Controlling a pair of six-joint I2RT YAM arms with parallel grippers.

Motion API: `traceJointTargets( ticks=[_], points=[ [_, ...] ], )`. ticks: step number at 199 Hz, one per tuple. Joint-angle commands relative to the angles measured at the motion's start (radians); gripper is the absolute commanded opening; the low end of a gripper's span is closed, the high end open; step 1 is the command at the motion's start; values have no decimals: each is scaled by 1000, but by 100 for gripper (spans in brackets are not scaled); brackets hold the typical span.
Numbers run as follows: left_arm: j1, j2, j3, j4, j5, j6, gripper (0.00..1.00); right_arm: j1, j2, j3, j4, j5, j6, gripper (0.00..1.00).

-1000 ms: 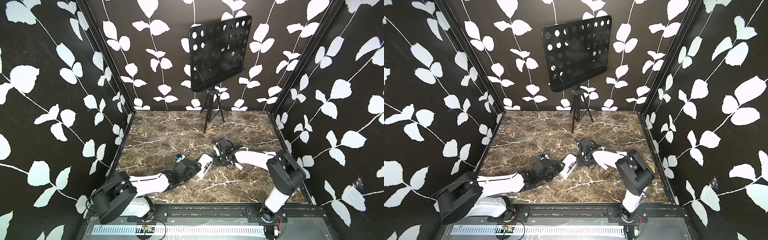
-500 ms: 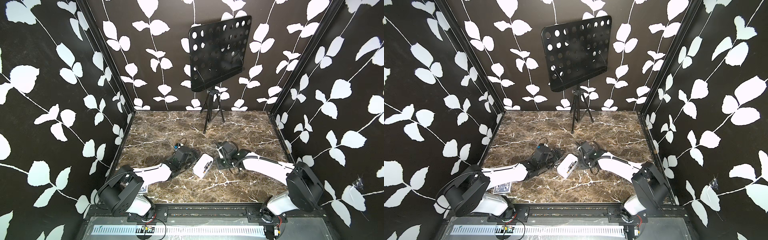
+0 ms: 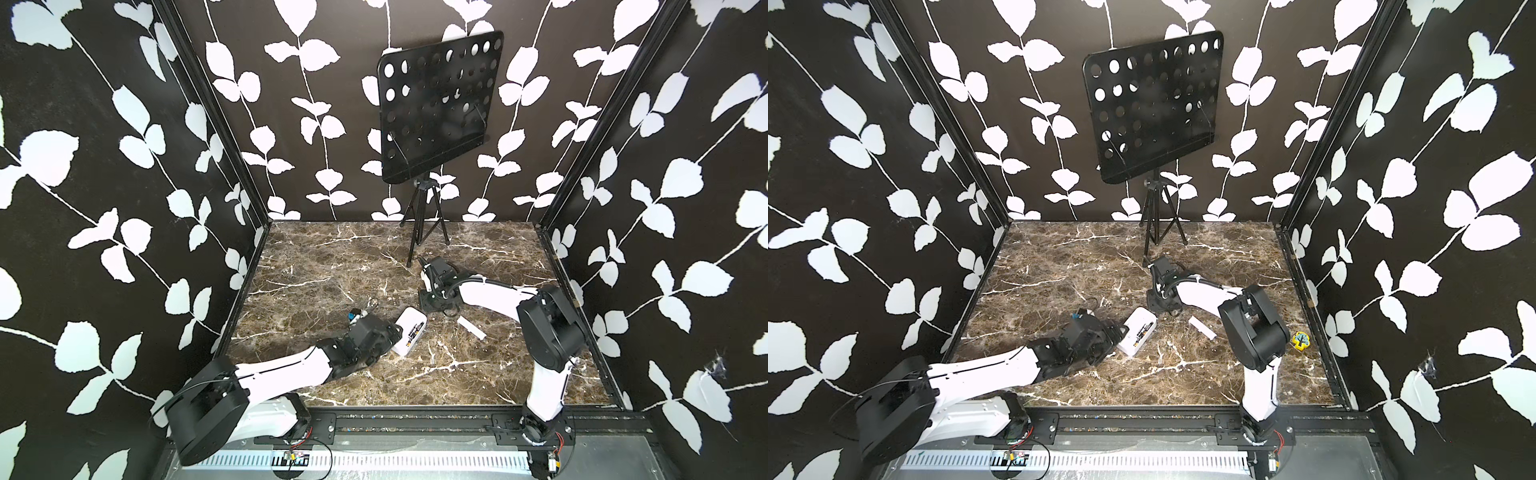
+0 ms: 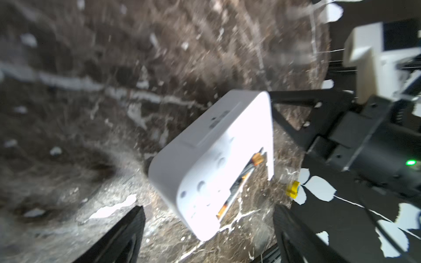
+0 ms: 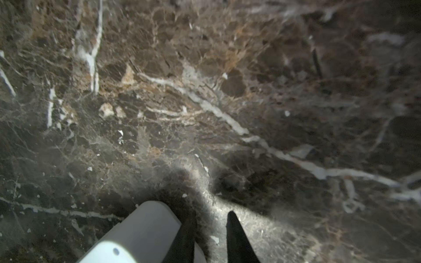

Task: Insert the battery into the alarm
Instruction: Install the battery in the alarm.

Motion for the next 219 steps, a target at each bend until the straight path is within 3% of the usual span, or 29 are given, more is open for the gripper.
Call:
traceJointTargets(
  ticks=[1,56,84,118,150,183,219],
  points=[
    [-3,41,-13,80,-11,-51,88,11,-21,-29,16,-42,6,24],
    [27,115,-38,244,-41,-47,86,74,-146,-217,61,-30,81,24],
    [53,122,-30,207,-3,-3,84,102,-229,-292,48,33,133,25],
    [59,95,-21,128,37,57,83,103,-305,-268,-120,157,151,34],
    [58,45,-18,27,68,115,82,131,-405,-249,-223,134,185,36],
    [60,-8,-36,-34,75,144,79,264,-450,-228,-215,116,226,29],
    [60,-6,-27,-40,129,185,74,346,-378,-167,-228,137,222,20]
  ],
)
